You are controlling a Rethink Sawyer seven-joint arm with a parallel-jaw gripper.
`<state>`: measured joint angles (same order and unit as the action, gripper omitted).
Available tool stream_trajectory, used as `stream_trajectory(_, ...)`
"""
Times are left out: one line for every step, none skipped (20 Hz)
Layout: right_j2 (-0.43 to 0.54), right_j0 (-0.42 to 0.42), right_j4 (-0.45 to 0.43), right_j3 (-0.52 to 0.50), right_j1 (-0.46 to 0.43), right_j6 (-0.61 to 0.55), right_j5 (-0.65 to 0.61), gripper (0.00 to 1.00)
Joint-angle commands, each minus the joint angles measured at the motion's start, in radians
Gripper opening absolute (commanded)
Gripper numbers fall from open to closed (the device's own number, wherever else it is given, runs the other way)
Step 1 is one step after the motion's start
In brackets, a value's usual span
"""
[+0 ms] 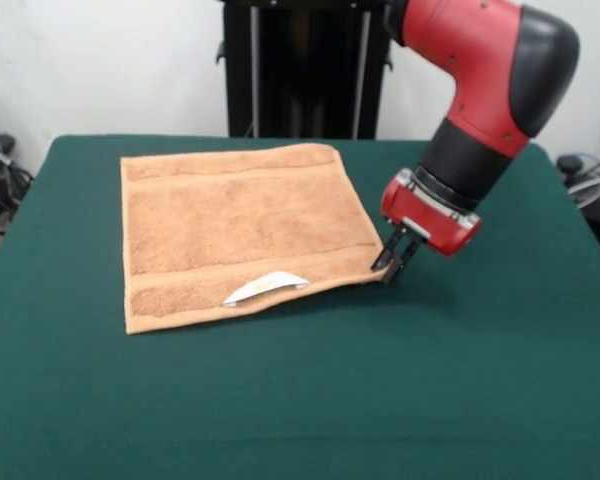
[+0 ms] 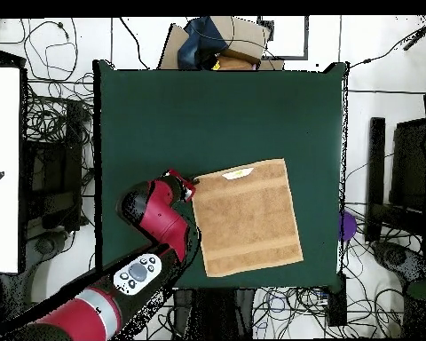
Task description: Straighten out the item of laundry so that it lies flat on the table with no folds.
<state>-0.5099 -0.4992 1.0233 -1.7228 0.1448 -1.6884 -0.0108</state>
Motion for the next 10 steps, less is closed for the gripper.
stream_trajectory(-0.021, -0.028, 0.038, 0.180, -0.090, -0.312, -0.179, 0.00)
stream_trajectory(-0.025, -0.029, 0.037, 0.191, -0.097, -0.315, -0.182, 0.00)
stream_trajectory(-0.037, -0.034, 0.036, 0.204, -0.110, -0.324, -0.193, 0.00)
stream_trajectory(-0.044, -0.037, 0.033, 0.214, -0.118, -0.328, -0.199, 0.00)
stream_trajectory(-0.051, -0.040, 0.031, 0.223, -0.127, -0.333, -0.205, 0.00)
stream_trajectory(-0.052, -0.040, 0.031, 0.230, -0.133, -0.335, -0.203, 0.00)
stream_trajectory(-0.053, -0.041, 0.031, 0.234, -0.136, -0.337, -0.203, 0.00)
stream_trajectory(-0.054, -0.041, 0.030, 0.238, -0.140, -0.338, -0.202, 0.00)
stream_trajectory(-0.058, -0.043, 0.030, 0.245, -0.145, -0.342, -0.205, 0.00)
stream_trajectory(-0.053, -0.041, 0.029, 0.241, -0.143, -0.339, -0.198, 0.00)
